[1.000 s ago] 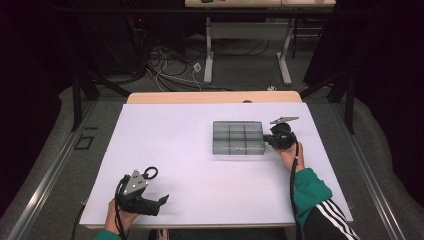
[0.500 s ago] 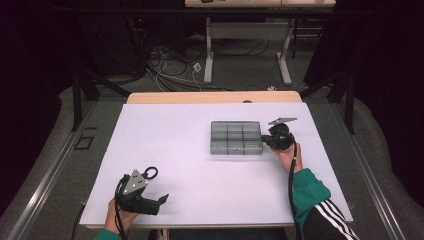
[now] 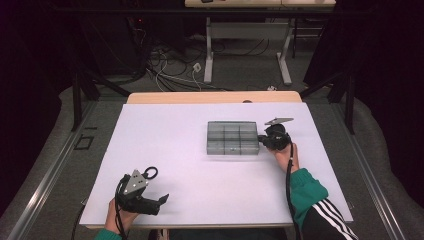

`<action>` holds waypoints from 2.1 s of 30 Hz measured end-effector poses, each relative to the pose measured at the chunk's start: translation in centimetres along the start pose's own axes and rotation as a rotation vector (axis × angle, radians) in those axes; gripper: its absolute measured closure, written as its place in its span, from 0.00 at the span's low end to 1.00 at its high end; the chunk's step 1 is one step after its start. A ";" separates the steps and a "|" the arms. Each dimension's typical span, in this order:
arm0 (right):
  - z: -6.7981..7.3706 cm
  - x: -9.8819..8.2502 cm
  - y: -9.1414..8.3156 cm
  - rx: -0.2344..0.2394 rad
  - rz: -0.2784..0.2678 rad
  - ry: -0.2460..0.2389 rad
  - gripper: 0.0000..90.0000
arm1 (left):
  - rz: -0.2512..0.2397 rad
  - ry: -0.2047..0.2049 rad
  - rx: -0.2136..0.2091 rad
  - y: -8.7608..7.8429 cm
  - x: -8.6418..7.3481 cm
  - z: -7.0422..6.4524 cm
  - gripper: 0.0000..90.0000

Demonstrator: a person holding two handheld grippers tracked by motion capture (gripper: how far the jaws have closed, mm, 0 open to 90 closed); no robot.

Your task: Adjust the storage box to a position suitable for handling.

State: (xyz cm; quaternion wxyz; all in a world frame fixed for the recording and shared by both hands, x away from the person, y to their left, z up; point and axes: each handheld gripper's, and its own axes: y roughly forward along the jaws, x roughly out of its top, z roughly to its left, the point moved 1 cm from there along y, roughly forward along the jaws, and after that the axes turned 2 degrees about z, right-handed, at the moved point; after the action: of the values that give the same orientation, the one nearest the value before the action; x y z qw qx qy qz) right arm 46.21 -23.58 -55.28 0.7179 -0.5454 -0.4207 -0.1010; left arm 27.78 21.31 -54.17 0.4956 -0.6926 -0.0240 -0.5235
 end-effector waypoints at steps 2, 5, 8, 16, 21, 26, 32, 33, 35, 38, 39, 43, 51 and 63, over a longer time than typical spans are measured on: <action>0.1 0.0 0.0 0.000 0.001 -0.002 1.00 | -0.010 -0.002 0.005 0.1 0.0 0.0 0.00; 0.3 0.1 0.2 0.002 0.000 -0.002 1.00 | -0.006 0.000 0.002 0.1 0.0 0.0 0.00; 0.6 0.2 0.3 0.007 -0.002 -0.004 1.00 | -0.010 -0.001 0.000 0.1 0.0 0.0 0.00; 1.2 0.4 0.6 0.011 -0.006 -0.014 1.00 | -0.003 0.002 0.002 0.0 0.0 0.1 0.00; 1.5 0.6 0.8 0.015 -0.008 -0.019 1.00 | -0.004 0.002 0.003 0.0 0.0 0.1 0.00; 1.9 0.7 1.0 0.017 -0.011 -0.025 1.00 | -0.004 0.002 0.003 0.0 -0.1 0.1 0.00; 2.2 0.8 1.1 0.017 -0.014 -0.029 1.00 | -0.007 0.001 0.005 0.0 -0.1 0.0 0.00; 2.2 0.8 1.2 0.026 -0.013 -0.028 1.00 | -0.004 0.004 0.005 0.0 -0.1 0.0 0.00; 2.4 0.8 1.3 0.026 -0.023 -0.026 1.00 | -0.005 0.003 0.005 0.0 -0.1 0.0 0.00; 2.5 0.9 1.3 0.030 -0.019 -0.033 1.00 | -0.007 -0.002 0.008 0.0 -0.1 0.0 0.00; 2.5 0.9 1.4 0.037 -0.019 -0.033 1.00 | -0.007 0.001 0.010 -0.1 -0.1 0.0 0.00; 2.8 1.0 1.5 0.031 -0.020 -0.037 1.00 | -0.007 -0.001 0.010 -0.1 -0.1 0.0 0.00; 3.2 1.1 1.7 0.044 -0.031 -0.037 1.00 | -0.003 -0.001 0.011 -0.1 -0.1 0.0 0.00; 3.8 1.2 2.0 0.045 -0.035 -0.044 1.00 | -0.003 0.002 -0.002 0.1 0.0 0.0 0.00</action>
State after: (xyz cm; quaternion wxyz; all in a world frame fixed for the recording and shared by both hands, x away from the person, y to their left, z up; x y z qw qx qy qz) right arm 46.27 -19.11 -55.67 0.7188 -0.5236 -0.4479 -0.0920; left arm 27.83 21.32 -54.26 0.4941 -0.6928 -0.0239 -0.5247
